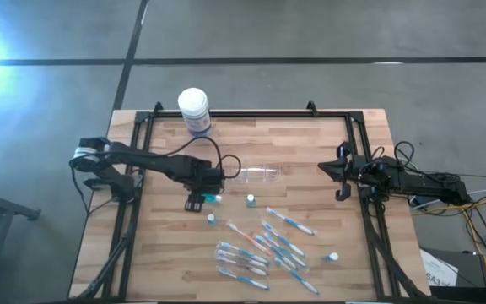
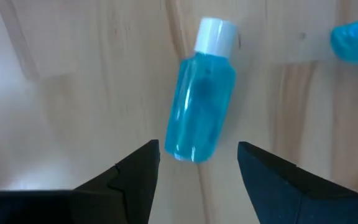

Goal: Pick & Place toothbrushing station
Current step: Put the blue mouthwash in the transparent organizer

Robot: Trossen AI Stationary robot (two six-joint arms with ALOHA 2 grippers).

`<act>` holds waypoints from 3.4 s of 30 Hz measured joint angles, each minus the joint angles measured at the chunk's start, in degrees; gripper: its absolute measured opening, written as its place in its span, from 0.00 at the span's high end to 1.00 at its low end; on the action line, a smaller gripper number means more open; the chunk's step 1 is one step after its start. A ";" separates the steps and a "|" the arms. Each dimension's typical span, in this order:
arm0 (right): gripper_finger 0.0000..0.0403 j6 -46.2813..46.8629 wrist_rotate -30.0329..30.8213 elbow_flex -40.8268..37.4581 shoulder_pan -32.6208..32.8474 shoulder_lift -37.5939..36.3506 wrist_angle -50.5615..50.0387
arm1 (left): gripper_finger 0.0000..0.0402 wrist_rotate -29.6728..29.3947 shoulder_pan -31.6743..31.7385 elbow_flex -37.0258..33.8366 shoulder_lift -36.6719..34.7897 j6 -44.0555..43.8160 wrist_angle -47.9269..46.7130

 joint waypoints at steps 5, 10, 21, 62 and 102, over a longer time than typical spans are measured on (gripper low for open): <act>0.98 0.00 0.00 0.00 0.01 0.00 0.00 | 0.45 0.05 0.27 -2.69 0.00 0.47 4.85; 0.98 0.00 0.02 0.00 0.00 0.00 0.00 | 0.45 2.54 0.50 -5.46 0.45 0.46 7.63; 0.98 0.00 0.04 0.00 0.00 0.00 0.02 | 0.45 2.95 0.98 -10.60 0.69 -1.06 16.54; 0.98 -0.39 0.02 0.00 -0.02 1.93 2.98 | 0.77 0.36 1.11 -13.72 -23.19 -8.64 39.45; 0.65 -37.31 0.96 78.77 6.73 86.23 -48.08 | 0.77 3.97 3.34 -13.72 -14.60 -7.33 49.85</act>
